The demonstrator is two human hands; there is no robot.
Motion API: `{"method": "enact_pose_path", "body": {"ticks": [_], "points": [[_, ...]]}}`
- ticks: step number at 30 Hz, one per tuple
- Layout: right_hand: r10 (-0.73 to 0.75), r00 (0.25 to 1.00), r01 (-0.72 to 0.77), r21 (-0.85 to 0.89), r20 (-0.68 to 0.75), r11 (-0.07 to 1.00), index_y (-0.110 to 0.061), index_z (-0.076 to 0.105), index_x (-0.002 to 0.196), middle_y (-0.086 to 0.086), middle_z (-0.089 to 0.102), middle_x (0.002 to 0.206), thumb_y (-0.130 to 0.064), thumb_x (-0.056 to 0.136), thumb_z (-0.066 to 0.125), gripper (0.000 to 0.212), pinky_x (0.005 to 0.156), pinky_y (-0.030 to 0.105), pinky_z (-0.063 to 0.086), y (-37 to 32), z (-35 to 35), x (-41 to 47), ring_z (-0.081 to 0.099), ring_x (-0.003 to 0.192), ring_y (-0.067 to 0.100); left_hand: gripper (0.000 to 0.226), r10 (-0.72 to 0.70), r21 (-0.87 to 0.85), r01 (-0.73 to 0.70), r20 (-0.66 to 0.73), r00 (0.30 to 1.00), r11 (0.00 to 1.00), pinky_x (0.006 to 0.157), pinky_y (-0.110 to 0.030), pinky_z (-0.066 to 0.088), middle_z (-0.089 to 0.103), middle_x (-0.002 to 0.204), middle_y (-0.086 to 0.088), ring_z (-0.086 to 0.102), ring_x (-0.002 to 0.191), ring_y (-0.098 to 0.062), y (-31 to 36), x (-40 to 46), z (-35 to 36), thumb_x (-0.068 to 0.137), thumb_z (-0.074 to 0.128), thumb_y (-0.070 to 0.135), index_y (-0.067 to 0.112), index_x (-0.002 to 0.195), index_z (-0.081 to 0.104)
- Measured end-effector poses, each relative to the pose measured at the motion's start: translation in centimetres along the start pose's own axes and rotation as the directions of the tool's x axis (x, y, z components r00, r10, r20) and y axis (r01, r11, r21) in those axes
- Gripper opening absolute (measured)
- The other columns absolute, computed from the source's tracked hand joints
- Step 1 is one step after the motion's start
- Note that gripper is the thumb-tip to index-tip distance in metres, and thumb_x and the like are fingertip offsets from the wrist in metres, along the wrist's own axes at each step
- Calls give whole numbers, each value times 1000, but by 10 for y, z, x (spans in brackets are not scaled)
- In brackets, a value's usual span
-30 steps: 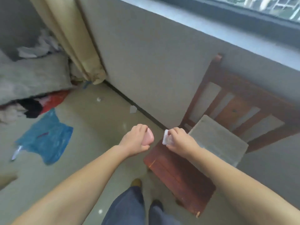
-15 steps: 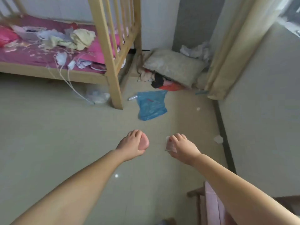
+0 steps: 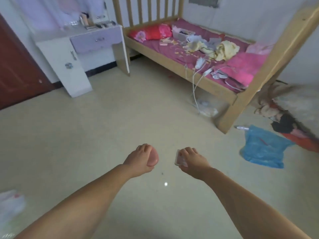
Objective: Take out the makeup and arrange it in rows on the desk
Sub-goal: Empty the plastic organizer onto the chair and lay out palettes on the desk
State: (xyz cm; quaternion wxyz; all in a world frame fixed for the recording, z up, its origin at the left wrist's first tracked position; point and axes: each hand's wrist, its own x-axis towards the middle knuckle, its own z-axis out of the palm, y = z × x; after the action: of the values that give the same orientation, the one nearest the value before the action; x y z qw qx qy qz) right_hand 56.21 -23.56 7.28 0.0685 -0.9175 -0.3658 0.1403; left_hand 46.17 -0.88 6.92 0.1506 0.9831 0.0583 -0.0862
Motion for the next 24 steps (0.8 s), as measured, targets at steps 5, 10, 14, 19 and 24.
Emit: {"method": "enact_pose_path", "body": {"ticks": [5, 10, 14, 19, 24], "points": [[-185, 982, 186, -31, 31, 982, -16, 39, 131, 3, 42, 134, -38, 87, 57, 52, 91, 36, 47, -78, -8, 105, 38, 125, 23, 59, -171, 0, 172, -58, 983, 985, 83, -34, 46, 39, 132, -4, 39, 122, -23, -102, -6, -31, 80, 63, 38, 12, 124, 33], [-294, 951, 301, -67, 99, 951, -17, 38, 132, 2, 41, 134, -36, 86, 56, 53, 92, 35, 46, -119, -14, 210, 37, 125, 22, 62, -256, -6, 257, -98, 962, 966, 82, -33, 42, 41, 131, -5, 41, 121, -24, -177, 27, -56, 79, 62, 35, 11, 128, 34], [-372, 922, 382, -94, 106, 919, -18, 39, 131, 1, 42, 132, -36, 88, 55, 50, 91, 36, 46, -134, -28, 307, 38, 122, 21, 60, -309, -51, 305, -167, 936, 951, 83, -34, 44, 41, 131, -4, 43, 119, -24, -236, 84, -88, 79, 63, 33, 12, 128, 36], [-451, 879, 467, -86, 156, 880, -19, 38, 132, 0, 41, 132, -35, 89, 53, 48, 89, 35, 47, -154, -65, 437, 37, 123, 20, 62, -427, -95, 417, -186, 885, 904, 87, -34, 46, 42, 132, -4, 44, 118, -22, -307, 162, -131, 79, 63, 36, 11, 129, 36], [-519, 837, 540, -106, 171, 835, -16, 40, 130, 2, 43, 130, -33, 89, 54, 46, 87, 35, 47, -183, -92, 547, 39, 122, 22, 61, -489, -136, 471, -189, 851, 872, 89, -33, 45, 42, 131, -2, 43, 118, -21, -374, 218, -165, 79, 64, 37, 12, 128, 37]]}}
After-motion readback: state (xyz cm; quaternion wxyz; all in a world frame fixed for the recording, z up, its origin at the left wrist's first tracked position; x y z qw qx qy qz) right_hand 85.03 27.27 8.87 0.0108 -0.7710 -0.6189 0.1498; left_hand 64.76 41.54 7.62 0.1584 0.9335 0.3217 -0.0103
